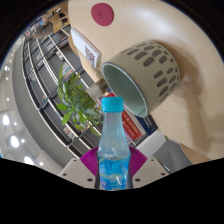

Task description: Pour water

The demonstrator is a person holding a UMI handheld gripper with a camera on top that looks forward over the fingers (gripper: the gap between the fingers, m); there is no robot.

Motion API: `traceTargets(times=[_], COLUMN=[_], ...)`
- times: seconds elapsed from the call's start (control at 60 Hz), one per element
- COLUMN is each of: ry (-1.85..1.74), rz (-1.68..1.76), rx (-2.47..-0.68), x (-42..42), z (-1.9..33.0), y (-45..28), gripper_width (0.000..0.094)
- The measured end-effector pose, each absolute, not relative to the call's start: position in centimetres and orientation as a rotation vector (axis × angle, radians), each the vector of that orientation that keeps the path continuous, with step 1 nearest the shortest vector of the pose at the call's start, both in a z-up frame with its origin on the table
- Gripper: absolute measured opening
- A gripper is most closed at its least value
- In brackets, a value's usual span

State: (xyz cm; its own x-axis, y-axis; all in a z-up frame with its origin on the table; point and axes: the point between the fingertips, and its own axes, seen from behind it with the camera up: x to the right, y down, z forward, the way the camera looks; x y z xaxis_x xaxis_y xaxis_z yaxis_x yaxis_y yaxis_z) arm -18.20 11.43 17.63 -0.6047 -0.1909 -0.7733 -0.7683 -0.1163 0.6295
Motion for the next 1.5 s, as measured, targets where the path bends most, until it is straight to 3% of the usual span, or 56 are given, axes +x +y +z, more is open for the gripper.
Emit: traceTargets(times=[0.183,0.383,0.6,0.817,0.95,0.967,1.0,1.083,1.217,1.233,1.5], ry=[1.813,1.554,0.821,0.294,0.18,0.17,0.171,0.149,0.124,0.12,0.032], rz=[1.799,1.65,1.081,0.396,0.147,0.122,0.085,0.025,0.01,0.009,-0.024], rx=[-0.995,-1.191,-1.531,-1.657,-1.656,-1.654,-1.685,-1.738,-1.811,-1.811,-1.881], x=[-17.6,-17.0,-12.2,-3.2,2.8,4.1,4.8,7.6,8.9,9.1,8.8], z=[17.4,20.5,28.1,29.9,27.1,25.5,26.5,21.8,18.3,15.8,10.6], y=[11.8,11.3,10.9,11.2,11.4,12.0,11.4,11.9,12.1,12.7,12.3], gripper_width=[0.0367,0.0369,0.0391,0.0406,0.0424,0.0423,0.0424,0.0425,0.0425,0.0424,0.043])
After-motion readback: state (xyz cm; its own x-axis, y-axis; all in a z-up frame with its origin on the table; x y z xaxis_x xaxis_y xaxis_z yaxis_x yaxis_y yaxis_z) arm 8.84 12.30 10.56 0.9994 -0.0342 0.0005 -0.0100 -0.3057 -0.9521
